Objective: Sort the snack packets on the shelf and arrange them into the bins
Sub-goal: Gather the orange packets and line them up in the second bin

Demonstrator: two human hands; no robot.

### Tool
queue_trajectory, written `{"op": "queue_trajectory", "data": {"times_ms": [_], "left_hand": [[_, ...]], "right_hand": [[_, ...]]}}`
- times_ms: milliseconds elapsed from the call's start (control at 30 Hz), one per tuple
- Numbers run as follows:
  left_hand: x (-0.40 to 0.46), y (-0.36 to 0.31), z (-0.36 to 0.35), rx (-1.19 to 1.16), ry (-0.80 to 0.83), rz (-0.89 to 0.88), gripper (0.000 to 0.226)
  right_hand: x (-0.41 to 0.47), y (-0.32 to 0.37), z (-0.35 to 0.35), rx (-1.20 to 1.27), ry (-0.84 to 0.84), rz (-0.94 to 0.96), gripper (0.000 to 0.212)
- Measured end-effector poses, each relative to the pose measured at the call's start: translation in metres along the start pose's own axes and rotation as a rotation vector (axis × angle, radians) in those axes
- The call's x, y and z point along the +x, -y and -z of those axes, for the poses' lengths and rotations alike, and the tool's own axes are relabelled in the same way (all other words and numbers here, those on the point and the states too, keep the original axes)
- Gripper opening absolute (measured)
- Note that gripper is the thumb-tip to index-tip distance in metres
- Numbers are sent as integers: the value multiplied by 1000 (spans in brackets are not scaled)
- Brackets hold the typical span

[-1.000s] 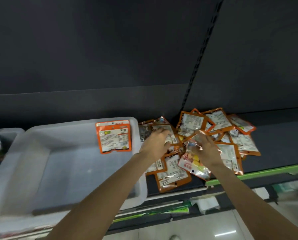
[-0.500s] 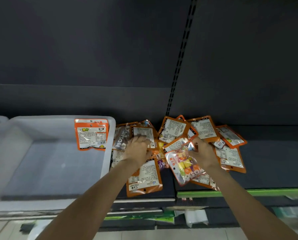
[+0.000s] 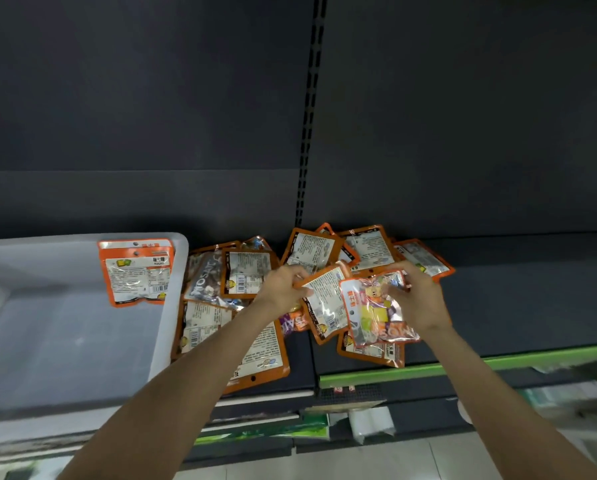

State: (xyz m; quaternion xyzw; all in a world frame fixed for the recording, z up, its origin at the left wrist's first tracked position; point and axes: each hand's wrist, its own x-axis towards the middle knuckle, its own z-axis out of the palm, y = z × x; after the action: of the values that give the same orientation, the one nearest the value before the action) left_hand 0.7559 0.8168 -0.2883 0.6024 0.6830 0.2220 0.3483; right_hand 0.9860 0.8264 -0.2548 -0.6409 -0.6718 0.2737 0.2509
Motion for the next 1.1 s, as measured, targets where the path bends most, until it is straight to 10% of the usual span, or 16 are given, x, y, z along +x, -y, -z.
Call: {"op": "queue_trajectory", "data": {"times_ms": [567, 1100], "left_hand": [[-107, 26, 176, -147, -748, -35, 4], [-158, 211, 301, -49, -841, 196, 17]], "right_hand": [[-5, 166, -44, 162, 8, 303, 10], [-46, 295, -217, 39, 153, 234, 10]]}}
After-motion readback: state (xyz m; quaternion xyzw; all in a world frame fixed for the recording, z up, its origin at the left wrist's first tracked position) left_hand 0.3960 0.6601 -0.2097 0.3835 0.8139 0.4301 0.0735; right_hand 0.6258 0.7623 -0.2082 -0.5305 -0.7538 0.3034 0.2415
